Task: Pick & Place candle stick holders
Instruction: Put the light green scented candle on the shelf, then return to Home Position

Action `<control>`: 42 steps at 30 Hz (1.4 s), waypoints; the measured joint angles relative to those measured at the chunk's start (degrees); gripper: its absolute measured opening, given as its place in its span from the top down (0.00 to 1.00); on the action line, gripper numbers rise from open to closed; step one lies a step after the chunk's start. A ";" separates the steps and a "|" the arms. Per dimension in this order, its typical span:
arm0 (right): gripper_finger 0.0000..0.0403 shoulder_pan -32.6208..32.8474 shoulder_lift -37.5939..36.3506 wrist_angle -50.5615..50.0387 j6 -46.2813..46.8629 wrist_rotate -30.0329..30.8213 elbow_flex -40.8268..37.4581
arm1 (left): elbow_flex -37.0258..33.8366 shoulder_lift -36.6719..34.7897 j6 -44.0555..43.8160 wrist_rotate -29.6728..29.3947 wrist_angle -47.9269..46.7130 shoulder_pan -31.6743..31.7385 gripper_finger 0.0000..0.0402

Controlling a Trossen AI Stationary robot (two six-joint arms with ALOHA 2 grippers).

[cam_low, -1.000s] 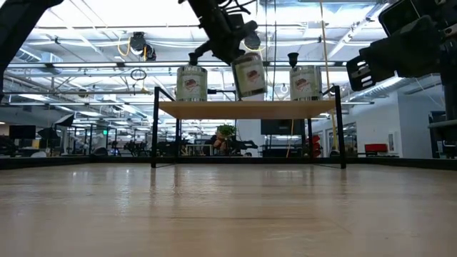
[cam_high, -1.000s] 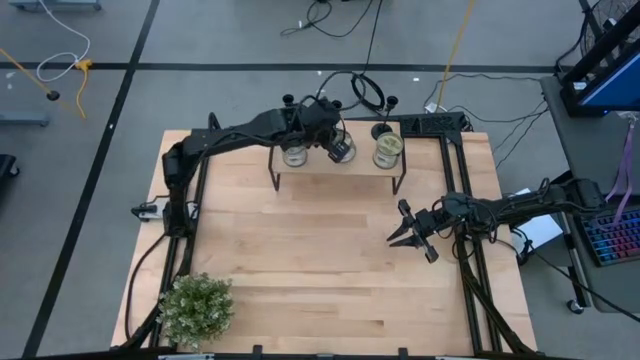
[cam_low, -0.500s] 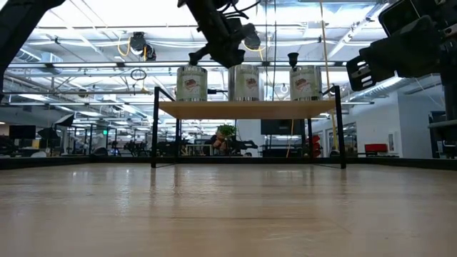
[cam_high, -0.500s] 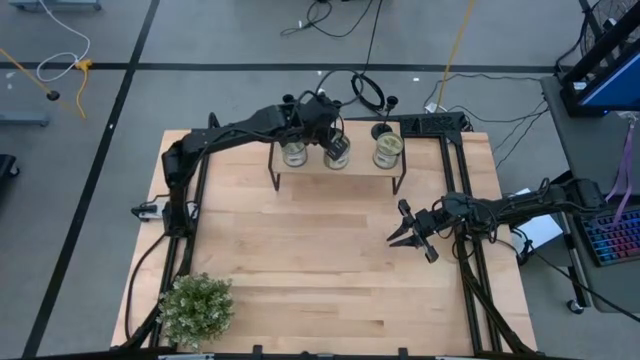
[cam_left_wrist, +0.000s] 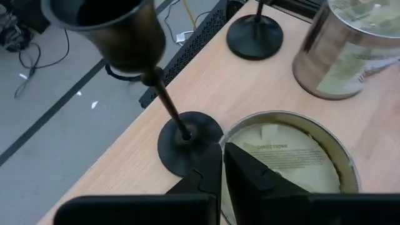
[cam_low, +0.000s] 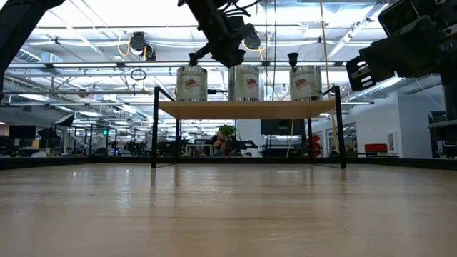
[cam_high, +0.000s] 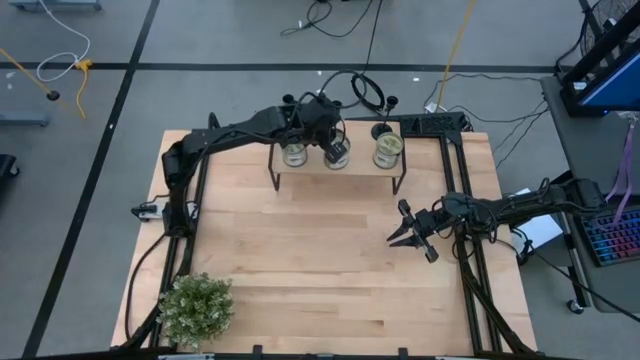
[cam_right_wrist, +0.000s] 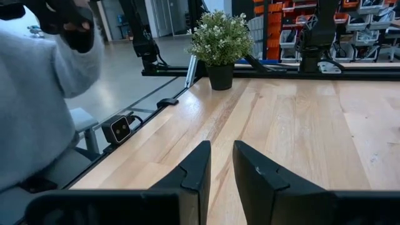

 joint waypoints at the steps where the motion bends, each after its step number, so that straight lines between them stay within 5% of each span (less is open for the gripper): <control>1: 0.85 0.00 0.00 0.00 0.00 0.00 0.00 | -0.06 -0.31 0.26 -0.02 0.00 -0.19 0.93; 10: 0.85 -0.18 -1.86 0.87 5.06 -0.04 0.00 | -0.09 -9.48 5.92 -0.08 -2.51 -3.73 0.98; 20: 0.85 -4.87 -15.58 -7.06 1.16 0.03 0.04 | -4.56 -28.67 6.67 -7.67 -12.96 -12.45 0.98; 25: 0.85 -7.68 -21.06 -15.96 1.40 3.56 0.02 | -20.97 -41.30 5.72 -13.53 -9.23 -18.32 0.99; 36: 0.85 -8.44 -23.12 -20.68 1.03 6.05 0.02 | -63.54 -69.03 6.89 -13.33 14.79 -28.33 0.98; 42: 0.85 -8.44 -23.12 -20.69 -1.42 6.10 0.02 | -84.74 -81.90 9.34 -0.34 32.38 -28.26 0.98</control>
